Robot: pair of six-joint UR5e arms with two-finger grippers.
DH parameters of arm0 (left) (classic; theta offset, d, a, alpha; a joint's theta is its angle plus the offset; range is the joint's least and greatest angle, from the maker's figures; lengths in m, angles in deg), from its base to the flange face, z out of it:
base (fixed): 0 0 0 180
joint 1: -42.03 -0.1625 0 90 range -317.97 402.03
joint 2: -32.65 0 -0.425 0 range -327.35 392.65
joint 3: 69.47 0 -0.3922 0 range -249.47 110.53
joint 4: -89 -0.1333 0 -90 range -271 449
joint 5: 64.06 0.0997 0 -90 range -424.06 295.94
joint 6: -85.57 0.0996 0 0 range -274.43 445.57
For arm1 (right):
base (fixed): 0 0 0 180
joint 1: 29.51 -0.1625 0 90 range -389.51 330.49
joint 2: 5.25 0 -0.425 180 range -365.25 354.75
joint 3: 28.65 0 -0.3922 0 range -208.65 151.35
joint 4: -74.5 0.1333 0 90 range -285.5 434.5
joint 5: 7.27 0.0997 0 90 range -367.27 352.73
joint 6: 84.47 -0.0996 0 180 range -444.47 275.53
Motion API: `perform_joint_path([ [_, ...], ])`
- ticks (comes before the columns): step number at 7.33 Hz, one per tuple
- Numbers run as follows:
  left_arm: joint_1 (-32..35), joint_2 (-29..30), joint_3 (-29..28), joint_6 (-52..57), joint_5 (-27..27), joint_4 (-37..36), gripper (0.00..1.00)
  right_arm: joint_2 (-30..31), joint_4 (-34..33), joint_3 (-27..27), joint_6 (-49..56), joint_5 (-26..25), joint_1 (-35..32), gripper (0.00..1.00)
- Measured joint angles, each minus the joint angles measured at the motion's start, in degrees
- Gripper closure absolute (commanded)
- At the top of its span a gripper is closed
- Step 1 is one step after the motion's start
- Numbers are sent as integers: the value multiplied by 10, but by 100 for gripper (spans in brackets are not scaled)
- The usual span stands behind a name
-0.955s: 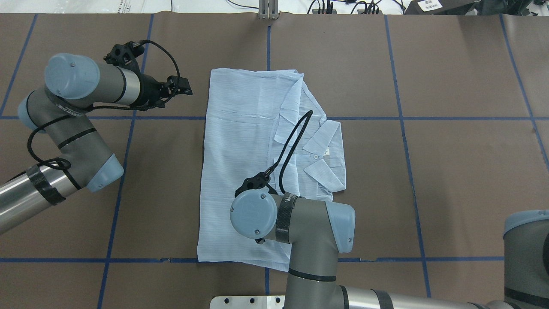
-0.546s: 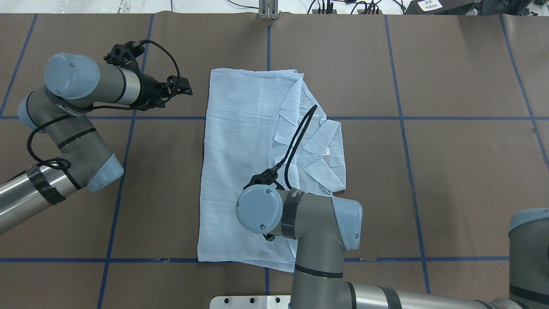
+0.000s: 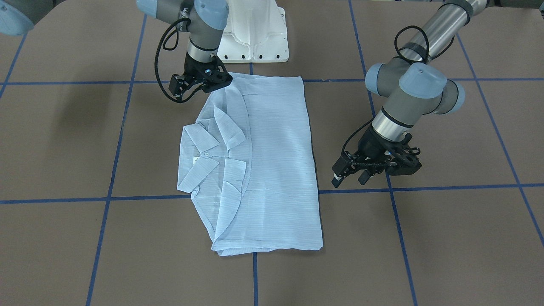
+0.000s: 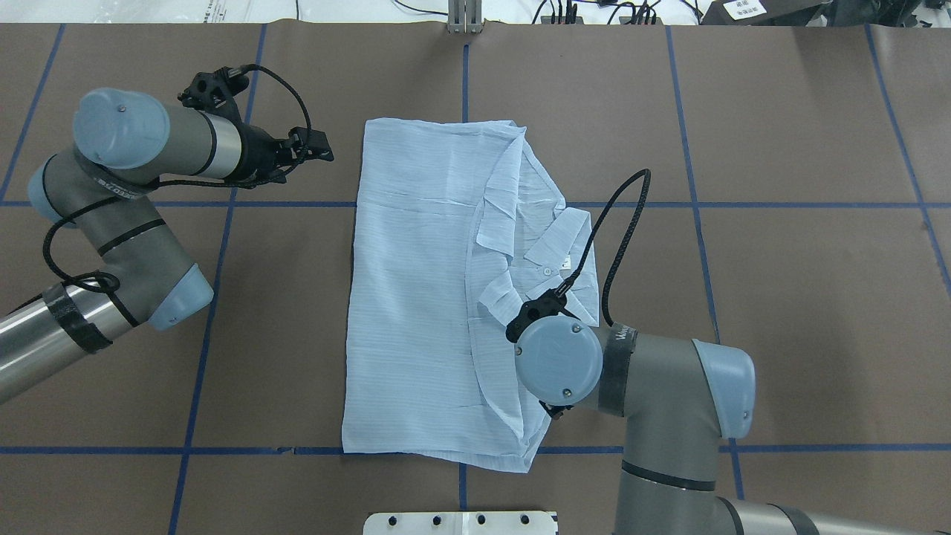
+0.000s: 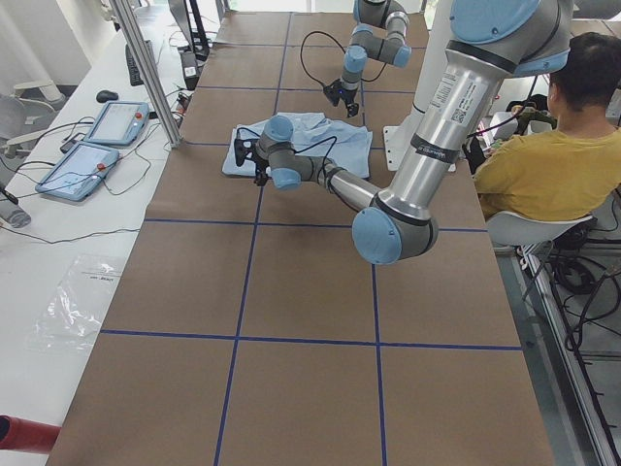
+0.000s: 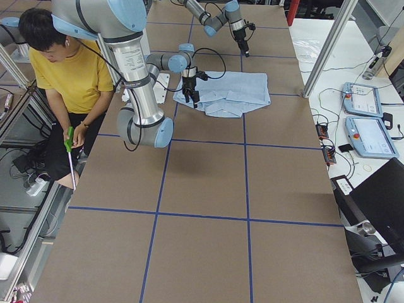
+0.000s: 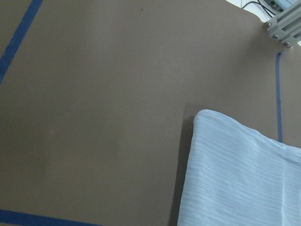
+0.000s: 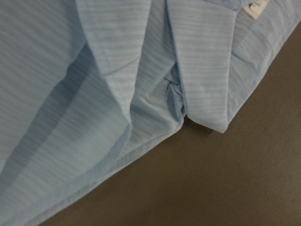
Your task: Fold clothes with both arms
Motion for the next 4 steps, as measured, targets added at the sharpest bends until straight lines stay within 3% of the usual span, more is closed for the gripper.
perform_joint_path([
  [4, 2, -9, 23, 0, -1, -11, 0, -30, -30, 7, -1, 9, -14, 0],
])
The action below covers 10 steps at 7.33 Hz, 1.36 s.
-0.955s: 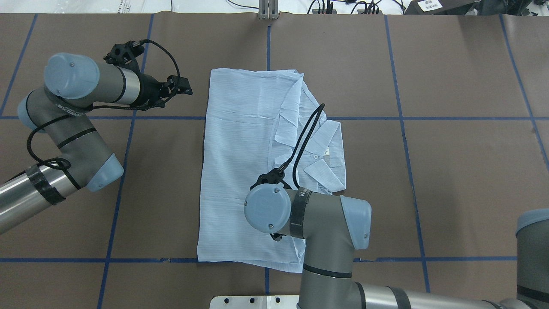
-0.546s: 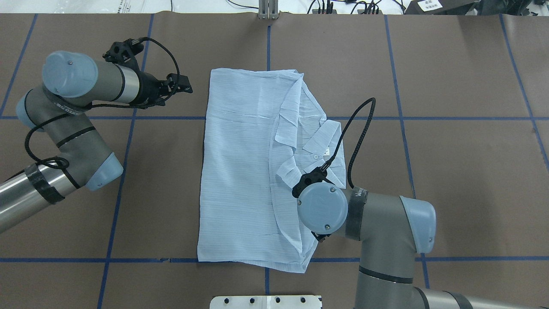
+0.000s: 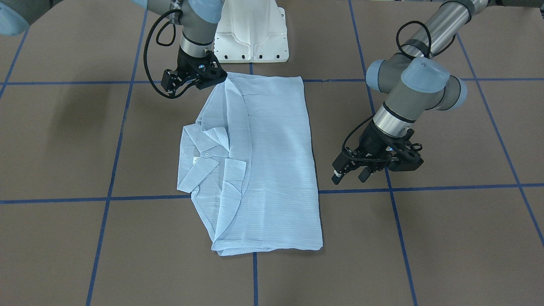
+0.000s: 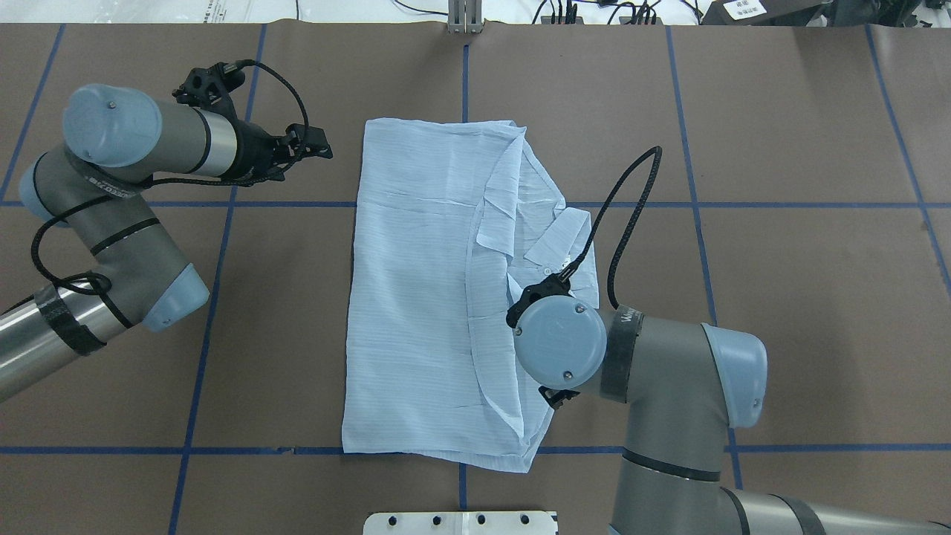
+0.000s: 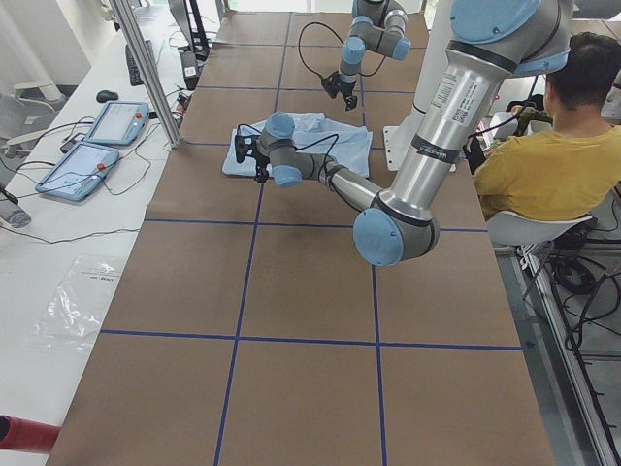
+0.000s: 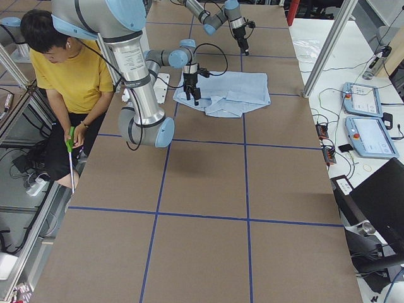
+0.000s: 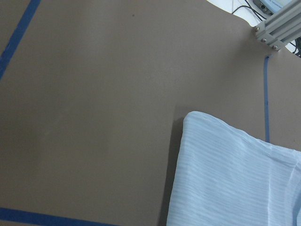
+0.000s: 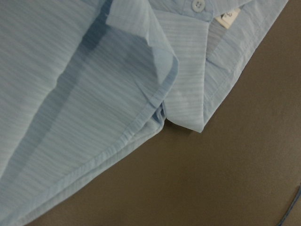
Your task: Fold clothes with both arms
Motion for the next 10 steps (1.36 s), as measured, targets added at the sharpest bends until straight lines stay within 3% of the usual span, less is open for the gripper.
perform_joint_path([
  [4, 0, -48, 53, 5, -2, -5, 0, -92, 29, -92, -36, 3, 7, 0],
  [10, -1, -51, 57, 3, -2, -6, 0, -92, 64, -120, -41, 4, 46, 0],
])
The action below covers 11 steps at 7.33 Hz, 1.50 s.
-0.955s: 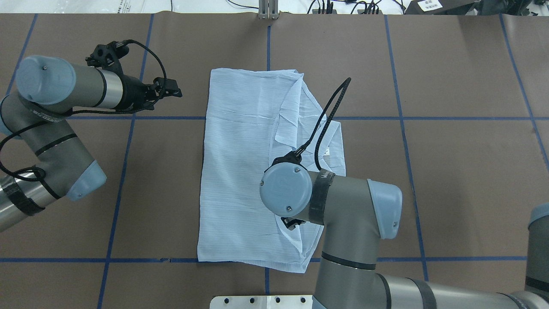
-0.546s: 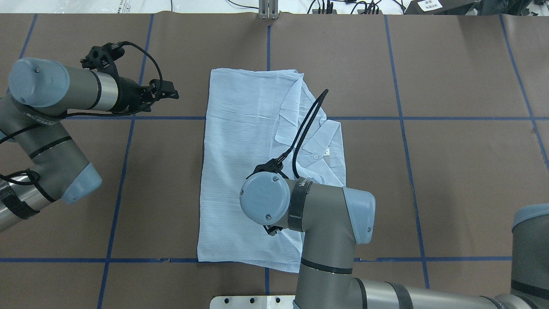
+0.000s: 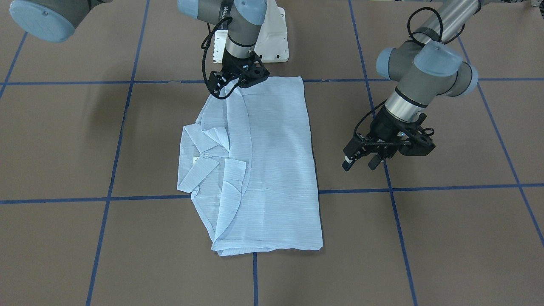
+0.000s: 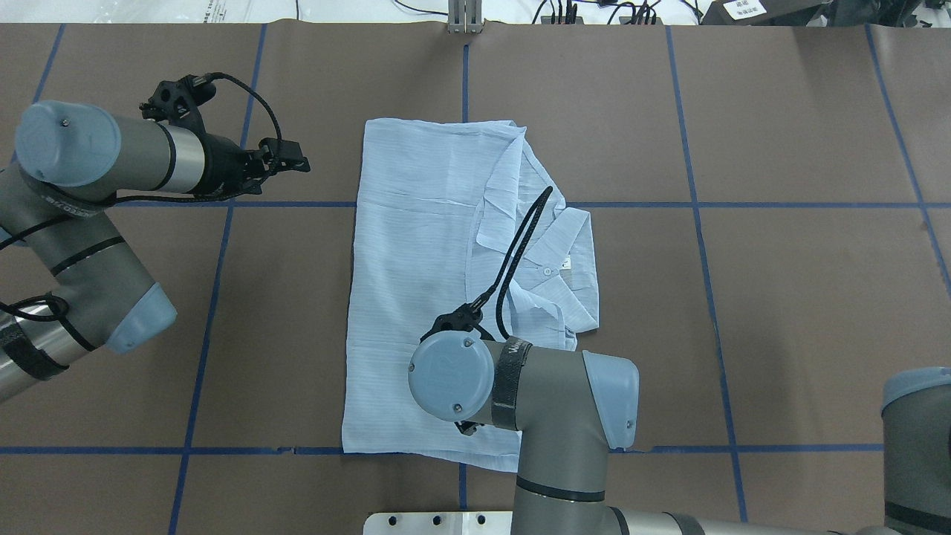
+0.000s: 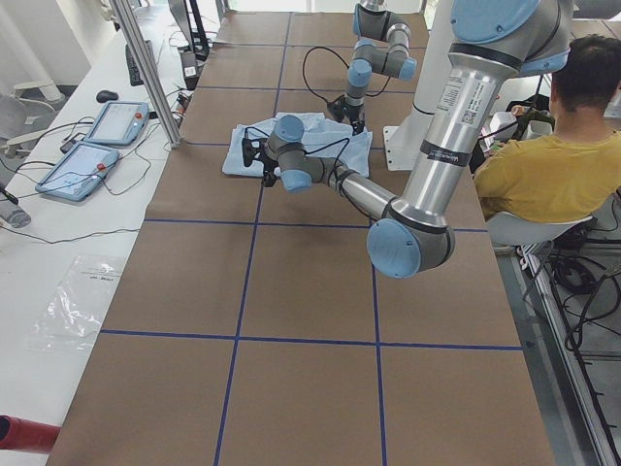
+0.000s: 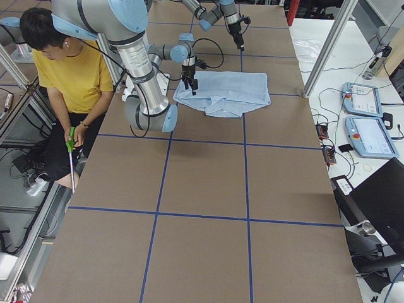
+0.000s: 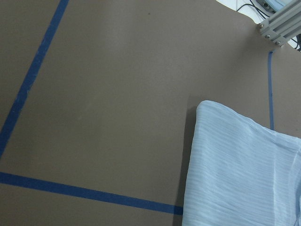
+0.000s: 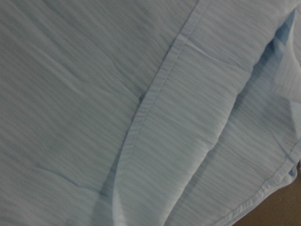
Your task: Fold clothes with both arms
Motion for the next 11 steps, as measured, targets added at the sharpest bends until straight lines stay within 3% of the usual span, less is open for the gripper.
perform_joint_path([
  [5, 1, -1, 15, -2, -5, -2, 0, 24, -2, 0, 7, 2, -5, 0],
  [9, 2, 0, 50, -2, -10, -43, 0, 53, 0, 5, 13, 22, -41, 0],
  [11, 2, 1, 76, -1, -10, -82, 0, 128, -10, 73, 13, 28, -49, 0],
])
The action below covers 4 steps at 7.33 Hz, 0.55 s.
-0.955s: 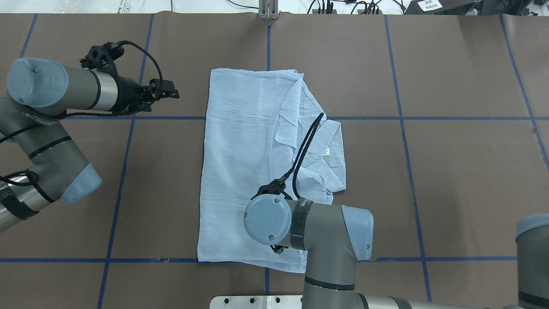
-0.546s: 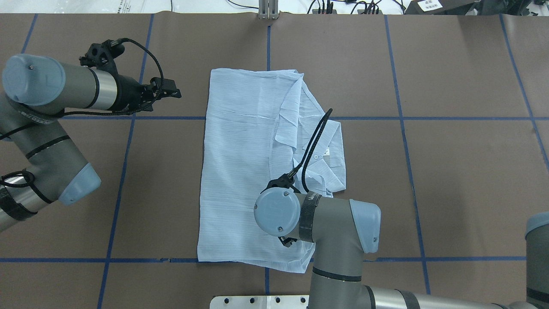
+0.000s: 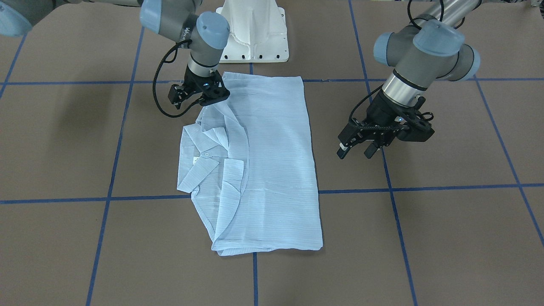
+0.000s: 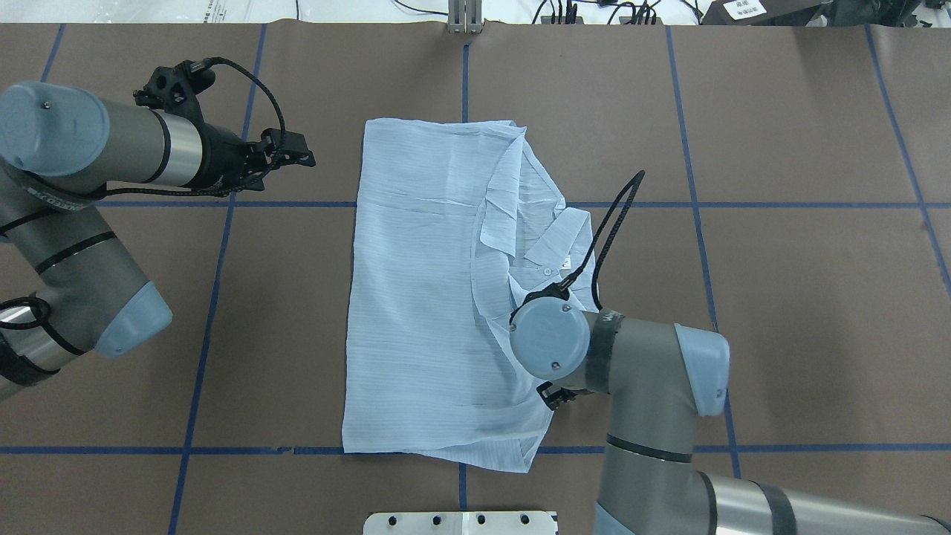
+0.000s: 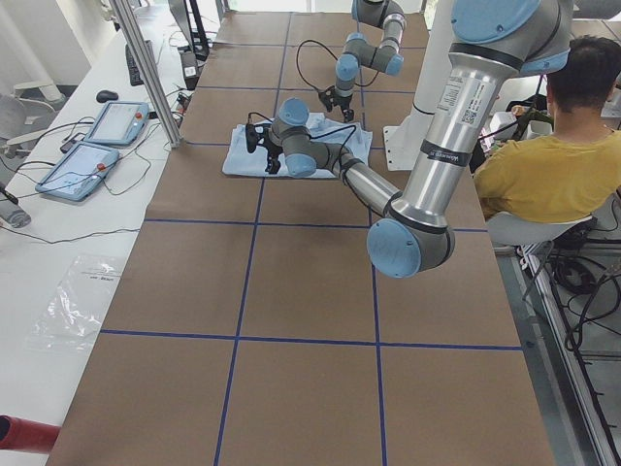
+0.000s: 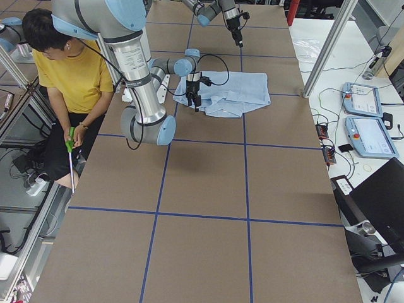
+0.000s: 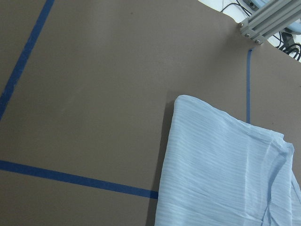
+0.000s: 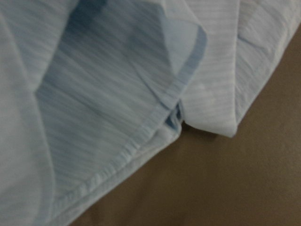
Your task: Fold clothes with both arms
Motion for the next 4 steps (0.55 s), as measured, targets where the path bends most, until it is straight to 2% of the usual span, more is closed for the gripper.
perform_joint_path([
  [2, 0, 1, 21, 2, 0, -32, 0, 36, -43, 70, -1, 6, -1, 0],
  [4, 1, 1, 27, 3, 0, -37, 0, 21, -48, 70, -6, 8, 2, 0],
])
